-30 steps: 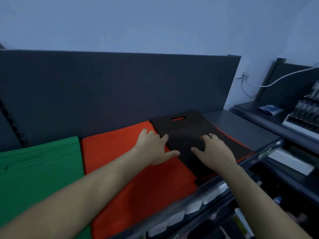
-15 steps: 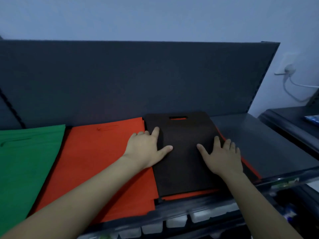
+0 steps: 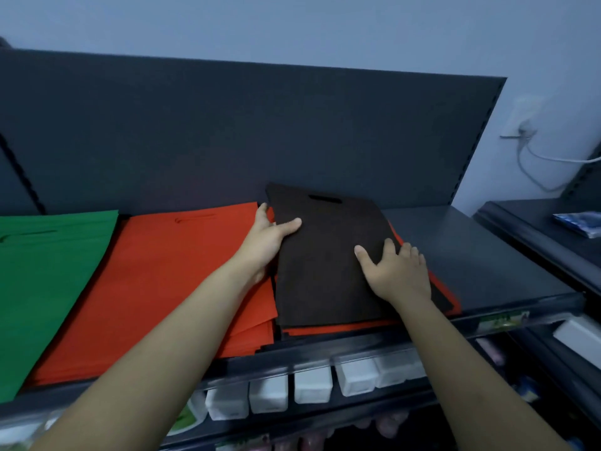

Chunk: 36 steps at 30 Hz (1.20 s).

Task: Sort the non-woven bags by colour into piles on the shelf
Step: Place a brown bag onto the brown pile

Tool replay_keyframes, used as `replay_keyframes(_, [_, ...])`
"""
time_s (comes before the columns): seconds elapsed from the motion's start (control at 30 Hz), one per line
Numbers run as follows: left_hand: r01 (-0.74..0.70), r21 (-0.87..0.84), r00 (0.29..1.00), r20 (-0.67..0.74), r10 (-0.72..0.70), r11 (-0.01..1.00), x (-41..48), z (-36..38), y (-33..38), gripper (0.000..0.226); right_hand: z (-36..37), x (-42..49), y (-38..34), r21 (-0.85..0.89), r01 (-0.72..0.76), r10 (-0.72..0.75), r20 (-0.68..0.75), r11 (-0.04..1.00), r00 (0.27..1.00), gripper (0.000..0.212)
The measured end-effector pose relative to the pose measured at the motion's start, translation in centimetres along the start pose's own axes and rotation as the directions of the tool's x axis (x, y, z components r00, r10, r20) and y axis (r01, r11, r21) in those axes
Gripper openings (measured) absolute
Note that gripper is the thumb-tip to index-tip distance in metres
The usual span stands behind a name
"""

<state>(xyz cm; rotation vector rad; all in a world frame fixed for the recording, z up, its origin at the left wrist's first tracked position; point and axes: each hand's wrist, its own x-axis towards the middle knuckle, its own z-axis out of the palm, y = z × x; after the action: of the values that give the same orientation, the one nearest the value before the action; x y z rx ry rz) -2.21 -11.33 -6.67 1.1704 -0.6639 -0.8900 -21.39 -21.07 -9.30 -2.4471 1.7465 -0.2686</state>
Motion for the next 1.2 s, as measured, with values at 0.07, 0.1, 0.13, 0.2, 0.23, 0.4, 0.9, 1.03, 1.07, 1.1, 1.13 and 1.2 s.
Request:
replay_keyframes(0.07, [0.028, 0.049, 0.999, 0.016, -0.029, 0.998, 0.3, -0.5, -0.2, 0.072, 0.0, 0.0, 0.1, 0.015, 0.009, -0.008, -0.013, 1.000, 1.000, 0.087])
replay_keyframes(0.1, [0.052, 0.049, 0.998, 0.027, -0.054, 0.997, 0.3, -0.7, -0.2, 0.074, 0.1, 0.1, 0.1, 0.018, 0.012, -0.012, -0.018, 1.000, 1.000, 0.086])
replay_keyframes(0.13, [0.077, 0.039, 0.997, 0.027, -0.078, 0.996, 0.4, -0.9, -0.2, 0.075, 0.1, 0.1, 0.2, 0.022, 0.015, -0.014, -0.021, 1.000, 1.000, 0.086])
replay_keyframes(0.2, [0.118, -0.021, 0.993, 0.018, -0.118, 0.993, 0.4, -1.0, -0.1, 0.069, 0.1, 0.2, 0.3, 0.044, 0.018, -0.017, -0.025, 0.999, 1.000, 0.084])
replay_keyframes(0.23, [0.136, -0.079, 0.991, 0.023, -0.135, 0.988, 0.3, -0.8, 0.0, 0.065, 0.0, 0.3, 0.4, 0.069, 0.022, -0.020, -0.023, 0.997, 1.000, 0.083])
replay_keyframes(0.4, [0.193, -0.239, 0.981, 0.043, -0.189, 0.952, 0.5, -1.0, 0.5, 0.051, -3.0, 1.6, 0.7, 0.396, -0.087, 0.053, 0.095, 0.914, 0.994, 0.068])
replay_keyframes(0.9, [0.350, -0.217, 0.936, 0.028, -0.352, 0.912, -1.0, -1.7, 2.7, 0.025, -8.6, 2.6, 1.1, 0.750, -0.356, 0.156, 0.327, 0.557, 0.932, 0.036])
replay_keyframes(1.03, [0.331, -0.156, 0.935, -0.078, -0.345, 0.931, -1.1, -2.5, 4.8, 0.026, -10.3, 1.2, -0.6, 0.834, -0.331, 0.073, 0.334, 0.442, 0.940, 0.032])
replay_keyframes(1.07, [0.320, -0.127, 0.939, -0.091, -0.332, 0.939, -1.2, -2.9, 5.6, 0.027, -10.6, 0.6, -1.3, 0.852, -0.315, 0.054, 0.323, 0.418, 0.945, 0.035])
replay_keyframes(1.1, [0.299, -0.086, 0.947, -0.100, -0.306, 0.951, -1.5, -3.4, 6.4, 0.026, -11.0, 0.0, -2.0, 0.870, -0.301, 0.041, 0.310, 0.390, 0.950, 0.039])
replay_keyframes(1.13, [0.265, -0.033, 0.958, -0.103, -0.267, 0.964, -1.7, -4.1, 7.1, 0.026, -11.2, -0.6, -2.7, 0.883, -0.288, 0.033, 0.297, 0.371, 0.954, 0.040])
replay_keyframes(1.2, [0.190, 0.052, 0.980, -0.075, -0.186, 0.980, -2.3, -6.0, 8.3, 0.029, -11.5, -1.6, -4.4, 0.900, -0.273, 0.021, 0.283, 0.339, 0.959, 0.040])
